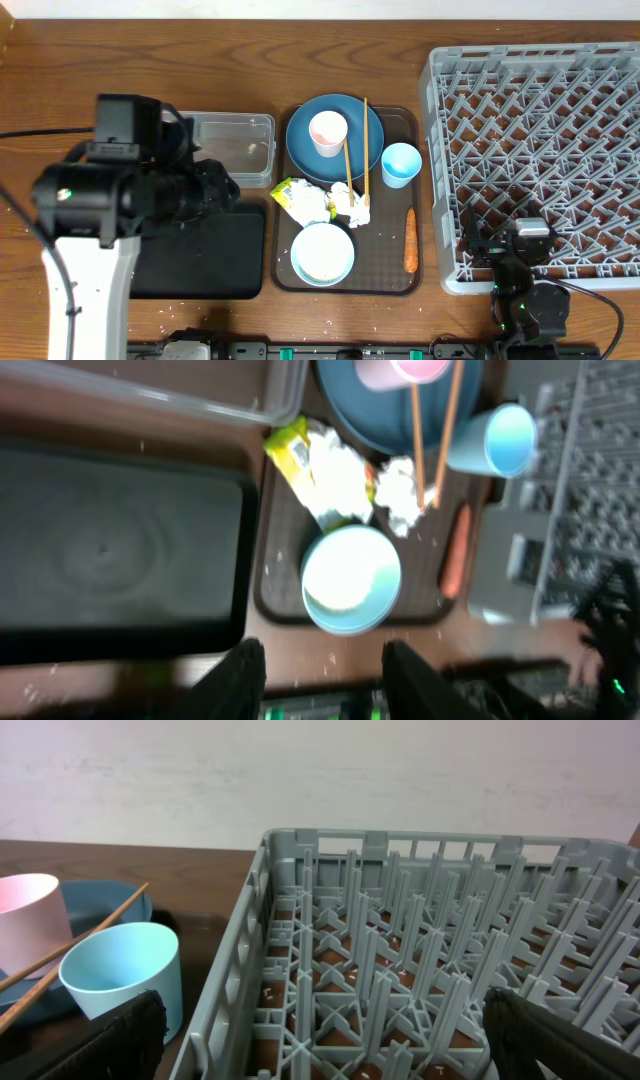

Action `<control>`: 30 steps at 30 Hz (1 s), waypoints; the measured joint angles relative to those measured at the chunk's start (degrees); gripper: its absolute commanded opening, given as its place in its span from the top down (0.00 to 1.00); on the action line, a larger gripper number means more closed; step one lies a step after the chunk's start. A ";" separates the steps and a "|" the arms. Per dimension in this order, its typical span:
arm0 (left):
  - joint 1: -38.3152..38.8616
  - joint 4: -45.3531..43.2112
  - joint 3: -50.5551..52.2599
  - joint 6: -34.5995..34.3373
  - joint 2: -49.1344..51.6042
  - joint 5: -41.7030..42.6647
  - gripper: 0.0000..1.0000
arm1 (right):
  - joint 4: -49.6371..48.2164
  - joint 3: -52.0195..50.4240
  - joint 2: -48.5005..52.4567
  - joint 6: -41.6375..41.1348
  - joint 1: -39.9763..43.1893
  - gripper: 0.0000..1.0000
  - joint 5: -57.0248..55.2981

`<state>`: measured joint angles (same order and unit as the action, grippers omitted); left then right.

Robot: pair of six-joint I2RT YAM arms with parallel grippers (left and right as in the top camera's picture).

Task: Sort waste into correct bins and load items into the dishwasher rack
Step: 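Move the left gripper over the tray and grasp the white tissues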

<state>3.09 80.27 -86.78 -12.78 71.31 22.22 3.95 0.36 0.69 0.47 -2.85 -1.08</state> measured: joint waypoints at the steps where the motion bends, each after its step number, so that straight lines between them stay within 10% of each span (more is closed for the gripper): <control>1: 0.00 -2.67 2.80 -0.87 -0.02 0.00 0.61 | 0.00 0.00 0.00 0.02 0.00 0.01 0.00; 13: 9.60 -30.91 25.94 -10.05 0.68 -3.67 0.62 | 0.00 0.00 0.00 0.02 0.00 0.01 0.00; 30: 26.27 -47.65 30.40 -17.33 9.05 -22.67 0.58 | 0.00 0.00 0.00 0.02 0.00 0.01 0.00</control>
<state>29.36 32.62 -56.38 -30.11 80.36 -0.45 3.95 0.36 0.69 0.49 -2.85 -1.08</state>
